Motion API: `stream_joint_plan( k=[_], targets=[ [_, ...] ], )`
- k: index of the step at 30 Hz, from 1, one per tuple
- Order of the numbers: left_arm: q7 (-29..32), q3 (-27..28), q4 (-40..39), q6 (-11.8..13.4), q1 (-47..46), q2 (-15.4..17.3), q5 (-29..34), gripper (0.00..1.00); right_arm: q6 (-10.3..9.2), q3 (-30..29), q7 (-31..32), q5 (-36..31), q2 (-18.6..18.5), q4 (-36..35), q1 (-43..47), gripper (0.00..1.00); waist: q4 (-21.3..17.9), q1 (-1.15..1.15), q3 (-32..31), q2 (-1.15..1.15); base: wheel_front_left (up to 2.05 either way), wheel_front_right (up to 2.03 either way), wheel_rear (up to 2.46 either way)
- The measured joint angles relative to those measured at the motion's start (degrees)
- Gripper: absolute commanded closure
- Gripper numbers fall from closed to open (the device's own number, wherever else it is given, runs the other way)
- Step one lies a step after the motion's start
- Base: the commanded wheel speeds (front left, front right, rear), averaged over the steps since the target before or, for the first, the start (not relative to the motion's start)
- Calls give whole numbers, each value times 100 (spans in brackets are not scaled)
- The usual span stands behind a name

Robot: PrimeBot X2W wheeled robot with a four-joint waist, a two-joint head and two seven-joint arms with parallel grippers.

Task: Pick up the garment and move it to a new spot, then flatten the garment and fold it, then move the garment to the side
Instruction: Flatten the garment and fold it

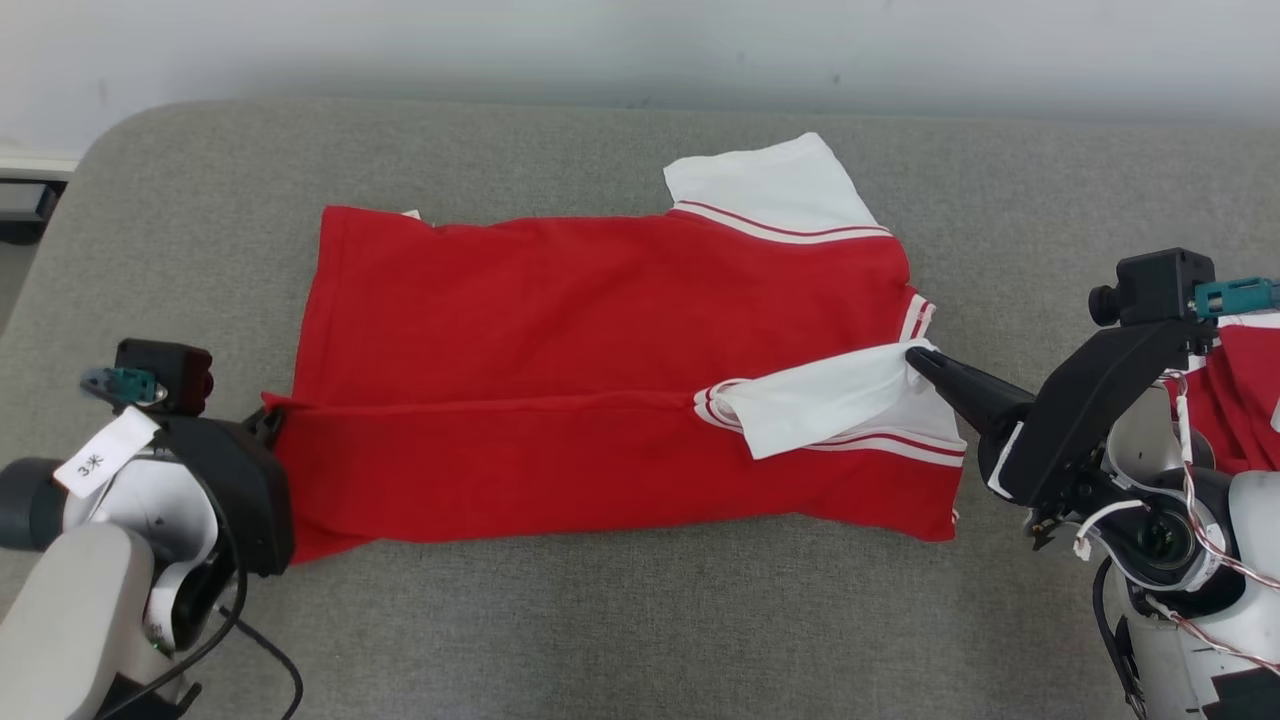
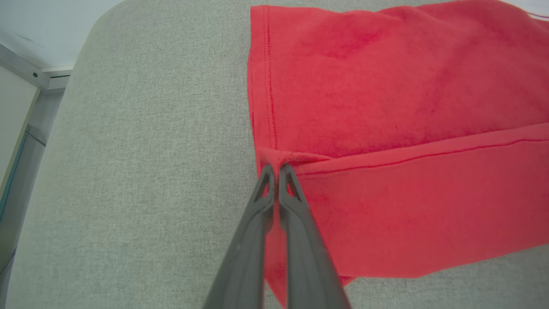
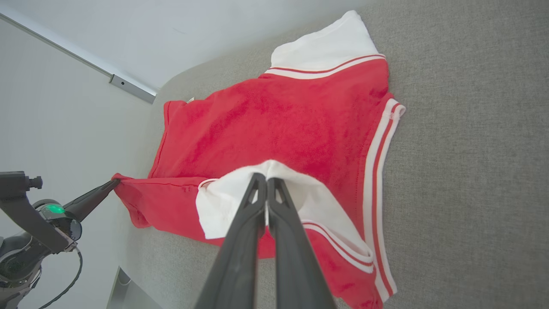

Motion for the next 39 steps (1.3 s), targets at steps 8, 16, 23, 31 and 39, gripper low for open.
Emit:
stream_joint_plan(
  k=[8,16,23,31,39],
  targets=[
    [-303,-74,328,8,-471,-145,235,100,-40,-37,-275,-119,65,389,-236,100,-73,0,192,0,0,0,0],
    [-664,-135,734,76,-633,-277,347,0,21,-3,-756,-116,265,746,-583,0,-55,-1,232,0,0,0,0],
    [-1076,-176,959,118,-919,-361,538,0,118,-215,-1404,-114,326,880,-814,0,15,-1,203,0,0,0,0],
    [-1513,-358,1082,92,-614,-324,639,0,367,-21,-1606,-463,80,912,-441,0,101,-2,-8,-1,0,0,0],
    [-1663,-569,1185,48,35,-293,712,0,304,245,-1443,-1161,-364,712,729,0,100,-2,-281,-1,0,0,0]
  ],
)
